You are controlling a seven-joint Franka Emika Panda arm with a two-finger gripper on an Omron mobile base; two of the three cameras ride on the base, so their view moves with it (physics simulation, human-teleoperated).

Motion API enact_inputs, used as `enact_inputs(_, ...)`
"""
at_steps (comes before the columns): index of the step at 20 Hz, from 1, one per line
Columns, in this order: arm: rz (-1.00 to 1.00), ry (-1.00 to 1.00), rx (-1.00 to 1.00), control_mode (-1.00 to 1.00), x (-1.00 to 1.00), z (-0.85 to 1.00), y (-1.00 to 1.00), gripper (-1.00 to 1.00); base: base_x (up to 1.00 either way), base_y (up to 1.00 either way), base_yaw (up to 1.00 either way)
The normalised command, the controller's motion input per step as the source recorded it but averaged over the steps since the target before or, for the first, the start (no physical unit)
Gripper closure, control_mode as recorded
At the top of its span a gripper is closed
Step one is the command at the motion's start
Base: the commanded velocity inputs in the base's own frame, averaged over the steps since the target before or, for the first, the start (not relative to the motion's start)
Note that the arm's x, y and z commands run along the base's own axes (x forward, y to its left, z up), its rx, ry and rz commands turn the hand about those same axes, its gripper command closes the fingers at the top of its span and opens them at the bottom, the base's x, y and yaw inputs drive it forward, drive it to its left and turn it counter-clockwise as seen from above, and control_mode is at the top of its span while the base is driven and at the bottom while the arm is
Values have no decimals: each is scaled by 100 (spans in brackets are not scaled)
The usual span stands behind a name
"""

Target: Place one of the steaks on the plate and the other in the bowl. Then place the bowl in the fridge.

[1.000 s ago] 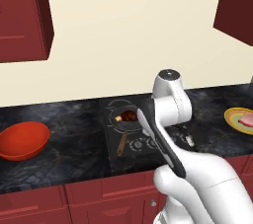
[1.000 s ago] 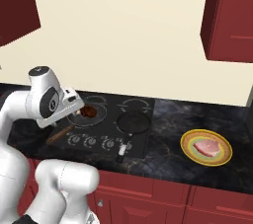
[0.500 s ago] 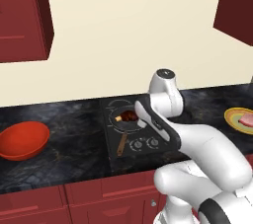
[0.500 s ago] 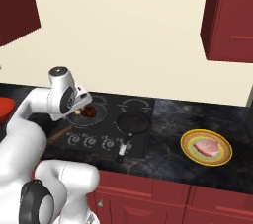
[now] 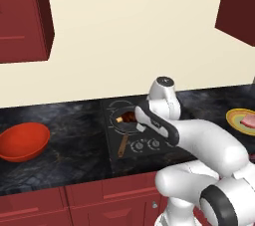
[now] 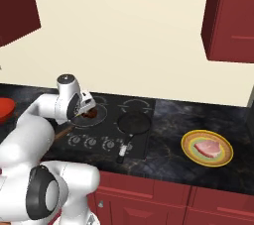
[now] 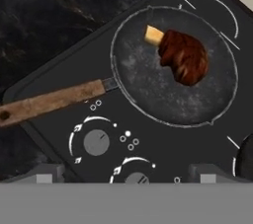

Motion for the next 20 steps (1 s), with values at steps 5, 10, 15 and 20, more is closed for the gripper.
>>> enact_inputs(5, 0, 4, 9, -100, 61, 0, 0, -100, 0, 0, 0)
enact_inputs(10, 0, 5, 2, -100, 65, -9, 0, -100, 0, 0, 0)
enact_inputs(15, 2, 0, 0, -100, 57, -41, 0, -100, 0, 0, 0)
enact_inputs(20, 2, 0, 0, -100, 39, -53, 8, -100, 0, 0, 0)
